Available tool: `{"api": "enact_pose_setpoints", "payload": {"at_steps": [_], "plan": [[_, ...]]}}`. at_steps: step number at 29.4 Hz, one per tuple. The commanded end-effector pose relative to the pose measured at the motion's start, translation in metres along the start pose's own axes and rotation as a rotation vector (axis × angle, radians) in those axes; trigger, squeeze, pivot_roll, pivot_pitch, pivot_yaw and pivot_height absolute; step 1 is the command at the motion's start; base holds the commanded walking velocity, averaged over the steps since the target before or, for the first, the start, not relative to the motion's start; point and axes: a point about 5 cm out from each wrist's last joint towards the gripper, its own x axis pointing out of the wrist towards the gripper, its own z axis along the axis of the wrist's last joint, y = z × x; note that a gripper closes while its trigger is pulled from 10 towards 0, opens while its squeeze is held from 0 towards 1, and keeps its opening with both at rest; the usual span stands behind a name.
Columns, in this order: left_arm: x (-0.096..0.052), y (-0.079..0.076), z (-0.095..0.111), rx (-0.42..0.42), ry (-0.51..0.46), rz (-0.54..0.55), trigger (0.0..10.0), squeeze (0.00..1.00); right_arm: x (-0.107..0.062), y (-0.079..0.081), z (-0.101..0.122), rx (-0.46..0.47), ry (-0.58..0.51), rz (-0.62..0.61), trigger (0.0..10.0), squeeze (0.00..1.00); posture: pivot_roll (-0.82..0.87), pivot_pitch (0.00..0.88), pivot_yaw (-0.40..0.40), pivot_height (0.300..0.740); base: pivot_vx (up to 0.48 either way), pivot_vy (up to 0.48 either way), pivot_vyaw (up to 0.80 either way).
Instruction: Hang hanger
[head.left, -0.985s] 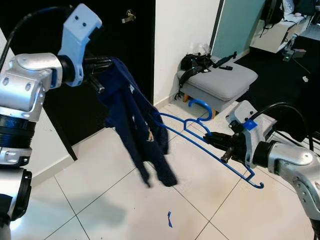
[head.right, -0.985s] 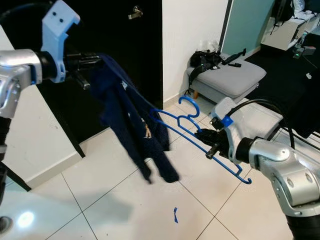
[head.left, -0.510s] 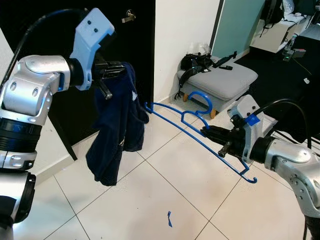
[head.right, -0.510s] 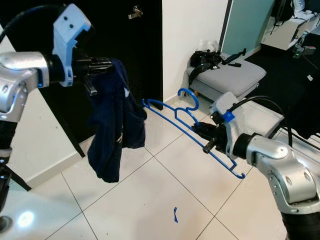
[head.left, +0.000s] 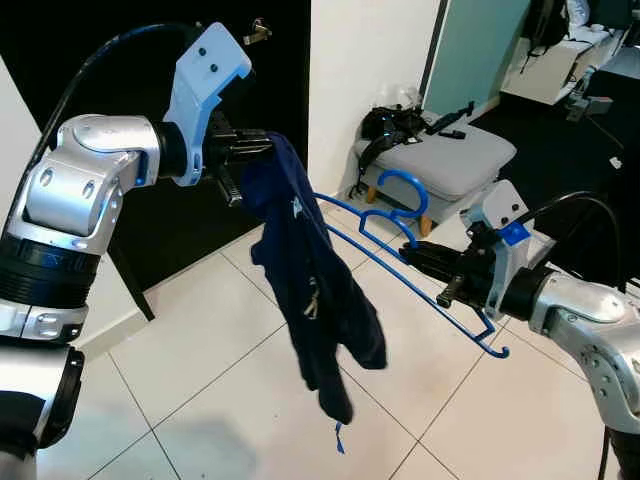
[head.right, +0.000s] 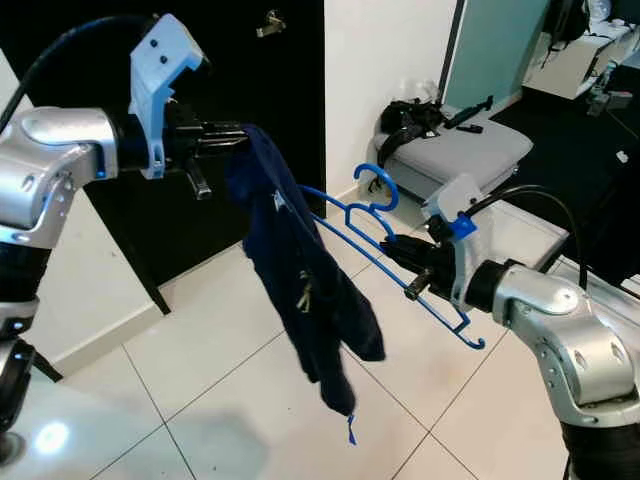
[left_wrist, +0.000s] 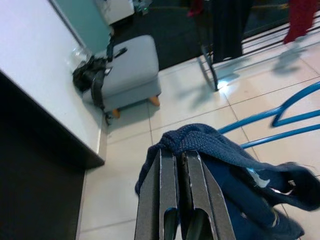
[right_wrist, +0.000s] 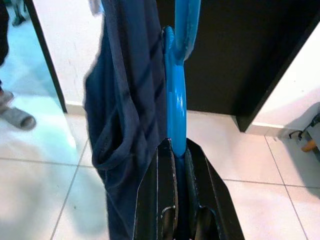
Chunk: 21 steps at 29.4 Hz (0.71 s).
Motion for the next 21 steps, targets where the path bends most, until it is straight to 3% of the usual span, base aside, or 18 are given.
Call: {"api": "enact_pose_setpoints", "payload": {"at_steps": [1,4,5,6,8,14,21], "plan": [[0.001,0.002,0.003,0.007,0.002,0.021,10.0,0.0,-0.004,-0.001,0.005,-0.01,-0.028,0.0,10.0,0.0,0.05,0.083,0.017,0.74,0.0,0.0,0.0],[0.003,0.01,-0.004,-0.03,0.049,0.088,10.0,0.0,-0.016,-0.005,0.011,0.03,-0.077,0.025,10.0,0.0,0.05,0.084,0.015,0.74,0.0,0.0,0.0],[0.004,0.013,-0.012,-0.064,0.101,0.122,10.0,0.0,-0.032,-0.003,0.008,0.028,-0.05,0.088,10.0,0.0,0.04,0.085,0.012,0.74,0.0,0.0,0.0],[0.004,0.013,-0.012,-0.064,0.101,0.122,10.0,0.0,-0.032,-0.003,0.008,0.028,-0.05,0.088,10.0,0.0,0.04,0.085,0.012,0.74,0.0,0.0,0.0],[0.006,0.016,-0.027,-0.16,0.191,0.18,10.0,0.0,-0.061,0.002,0.0,0.012,0.063,0.182,10.0,0.0,0.04,0.089,0.01,0.74,0.0,0.0,0.0],[0.009,0.01,-0.025,-0.211,0.186,0.149,10.0,0.0,-0.068,0.005,-0.001,0.009,0.111,0.218,10.0,0.0,0.03,0.095,0.008,0.74,0.0,0.0,0.0],[0.023,-0.005,-0.01,-0.301,0.126,0.069,10.0,0.0,-0.05,0.022,0.004,-0.01,0.093,0.299,10.0,0.0,0.03,0.089,0.009,0.74,0.0,0.0,0.0]]}}
